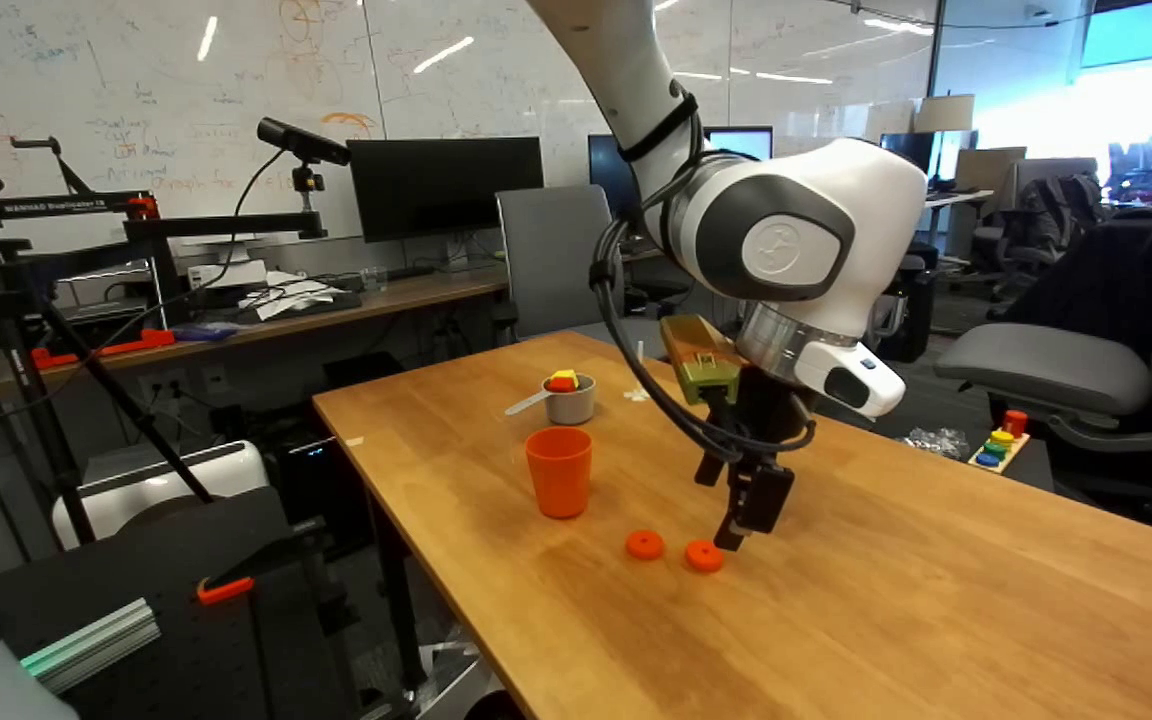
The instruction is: Put the three blocks in the gray cup then put the orange disks in the orange cup
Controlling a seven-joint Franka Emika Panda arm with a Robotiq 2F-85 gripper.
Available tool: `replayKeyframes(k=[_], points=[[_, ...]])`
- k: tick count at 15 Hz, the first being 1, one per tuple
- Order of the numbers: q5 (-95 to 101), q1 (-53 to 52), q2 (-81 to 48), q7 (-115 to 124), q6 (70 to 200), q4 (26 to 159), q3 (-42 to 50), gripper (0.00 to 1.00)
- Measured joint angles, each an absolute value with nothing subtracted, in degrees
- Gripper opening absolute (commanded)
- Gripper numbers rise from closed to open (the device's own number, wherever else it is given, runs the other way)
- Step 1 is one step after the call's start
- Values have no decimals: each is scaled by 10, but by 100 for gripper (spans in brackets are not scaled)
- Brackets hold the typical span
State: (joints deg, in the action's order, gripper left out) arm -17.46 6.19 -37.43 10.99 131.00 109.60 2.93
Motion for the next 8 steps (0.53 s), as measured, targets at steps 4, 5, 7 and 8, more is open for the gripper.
replayKeyframes(k=[4, 5, 7, 8], points=[[-213, 75, -394, 111, 1309, 1093, 27, 100], [-220, 78, -399, 111, 1309, 1091, 27, 100], [-231, 83, -408, 111, 1309, 1089, 27, 100], [-236, 85, -412, 111, 1309, 1087, 27, 100]])
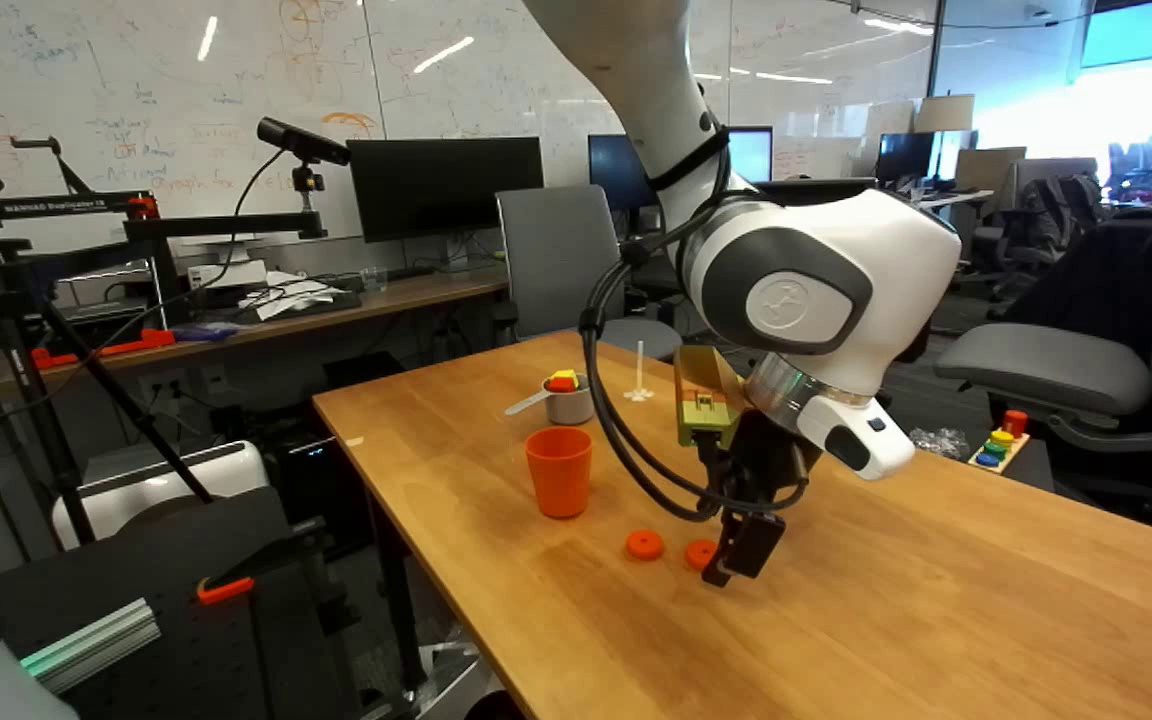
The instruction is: Put the three blocks in the gray cup then put the orange disks in the orange cup
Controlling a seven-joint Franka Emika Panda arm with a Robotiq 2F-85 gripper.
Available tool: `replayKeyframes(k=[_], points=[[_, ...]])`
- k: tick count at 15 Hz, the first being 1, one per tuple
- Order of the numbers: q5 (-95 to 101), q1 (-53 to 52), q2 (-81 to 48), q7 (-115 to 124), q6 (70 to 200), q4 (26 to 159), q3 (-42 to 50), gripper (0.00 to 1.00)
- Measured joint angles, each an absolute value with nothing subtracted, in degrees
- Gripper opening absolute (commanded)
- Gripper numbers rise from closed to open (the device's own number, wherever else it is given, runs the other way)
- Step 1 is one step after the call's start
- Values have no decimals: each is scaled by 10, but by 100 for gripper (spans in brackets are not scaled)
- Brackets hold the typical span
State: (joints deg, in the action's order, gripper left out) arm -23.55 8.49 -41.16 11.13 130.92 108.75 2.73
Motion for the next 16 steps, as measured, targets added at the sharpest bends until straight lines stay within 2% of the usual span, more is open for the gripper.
replayKeyframes(k=[4, 5, 8, 9, 10, 12, 16], points=[[-243, 88, -419, 118, 1309, 1083, 27, 100], [-243, 88, -419, 120, 1309, 1083, 27, 75], [-243, 88, -419, 123, 1309, 1082, 27, 63], [-243, 88, -419, 124, 1309, 1081, 27, 88], [-243, 89, -419, 125, 1309, 1081, 27, 89], [-244, 90, -418, 127, 1309, 1081, 28, 99], [-244, 91, -416, 141, 1309, 1081, 33, 100]])
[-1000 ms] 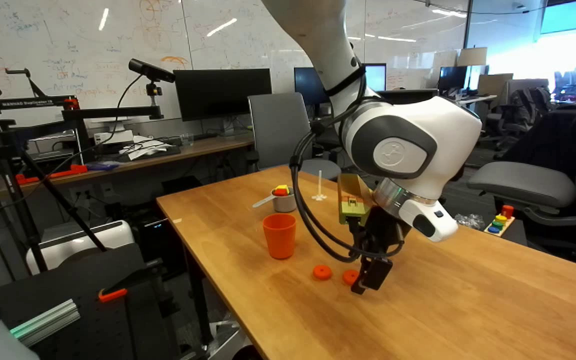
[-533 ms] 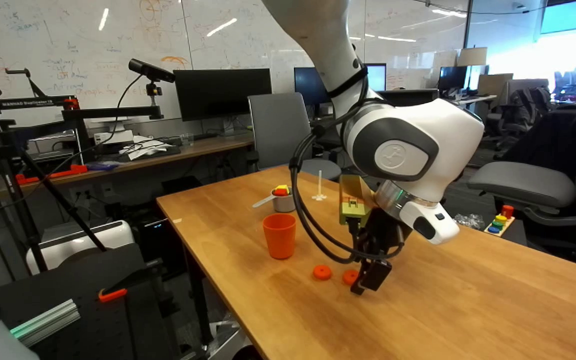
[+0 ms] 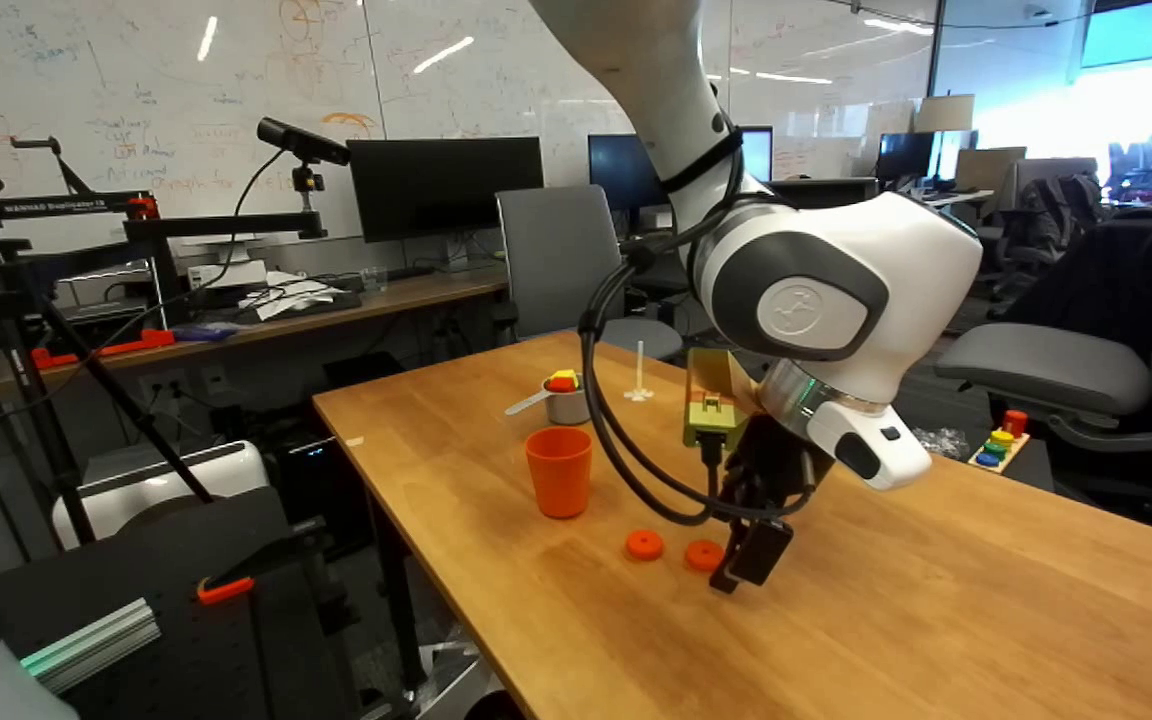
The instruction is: Put the three blocks in the gray cup then put the orange disks in the orange cup
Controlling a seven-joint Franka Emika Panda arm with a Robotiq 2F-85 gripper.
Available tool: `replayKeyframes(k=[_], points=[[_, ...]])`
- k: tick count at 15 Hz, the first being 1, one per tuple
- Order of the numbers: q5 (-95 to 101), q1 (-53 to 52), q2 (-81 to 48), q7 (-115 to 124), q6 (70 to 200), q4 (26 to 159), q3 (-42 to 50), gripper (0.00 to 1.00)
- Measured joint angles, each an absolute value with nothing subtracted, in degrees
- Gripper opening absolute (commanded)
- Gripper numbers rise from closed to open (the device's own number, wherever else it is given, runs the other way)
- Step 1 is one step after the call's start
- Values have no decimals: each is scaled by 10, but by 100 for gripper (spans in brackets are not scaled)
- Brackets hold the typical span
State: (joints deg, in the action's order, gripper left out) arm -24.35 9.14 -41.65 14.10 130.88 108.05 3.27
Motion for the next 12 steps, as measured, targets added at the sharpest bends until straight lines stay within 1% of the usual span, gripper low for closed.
replayKeyframes(k=[12], points=[[-209, 64, -416, 254, 1303, 1082, 58, 100]])
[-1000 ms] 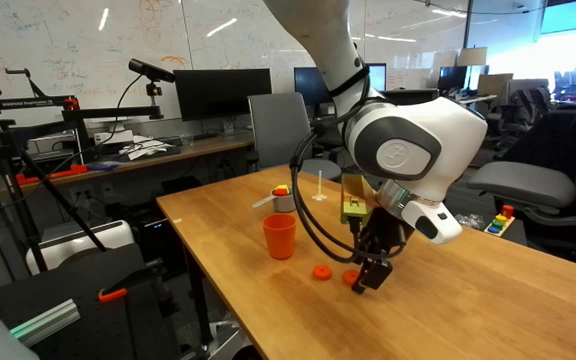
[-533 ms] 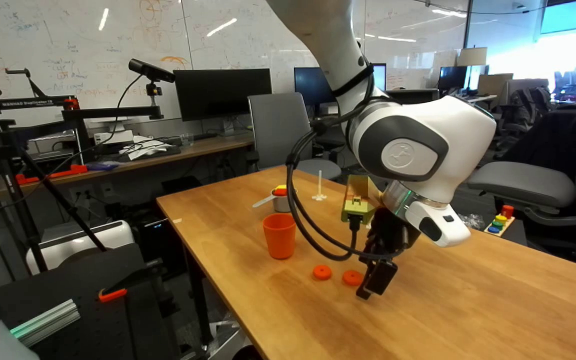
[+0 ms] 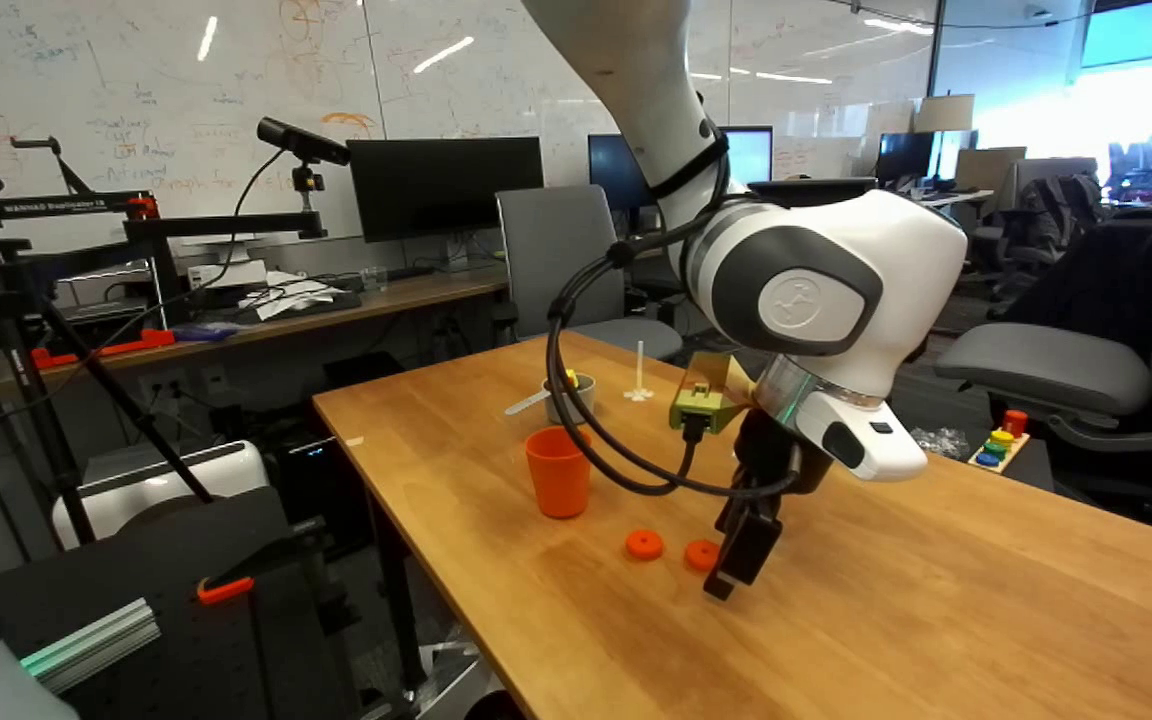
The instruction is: Put the three blocks in the gray cup then put the orange disks in the orange cup
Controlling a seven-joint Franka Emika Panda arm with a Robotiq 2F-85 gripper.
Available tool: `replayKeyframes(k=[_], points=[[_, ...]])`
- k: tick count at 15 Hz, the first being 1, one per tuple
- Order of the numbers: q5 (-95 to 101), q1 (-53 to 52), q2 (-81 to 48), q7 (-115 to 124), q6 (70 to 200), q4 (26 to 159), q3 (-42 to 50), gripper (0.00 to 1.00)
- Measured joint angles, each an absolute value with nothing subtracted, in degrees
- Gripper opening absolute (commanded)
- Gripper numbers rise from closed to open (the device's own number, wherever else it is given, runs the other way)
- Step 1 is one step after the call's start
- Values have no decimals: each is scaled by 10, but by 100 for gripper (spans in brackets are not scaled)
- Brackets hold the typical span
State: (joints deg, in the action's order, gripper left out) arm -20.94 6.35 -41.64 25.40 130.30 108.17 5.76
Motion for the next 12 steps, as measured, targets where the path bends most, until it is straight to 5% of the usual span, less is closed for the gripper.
replayKeyframes(k=[4, 5, 12], points=[[-204, 48, -417, 261, 1301, 1082, 58, 100], [-203, 44, -417, 261, 1301, 1081, 58, 75], [-197, 38, -420, 261, 1301, 1078, 58, 32]])
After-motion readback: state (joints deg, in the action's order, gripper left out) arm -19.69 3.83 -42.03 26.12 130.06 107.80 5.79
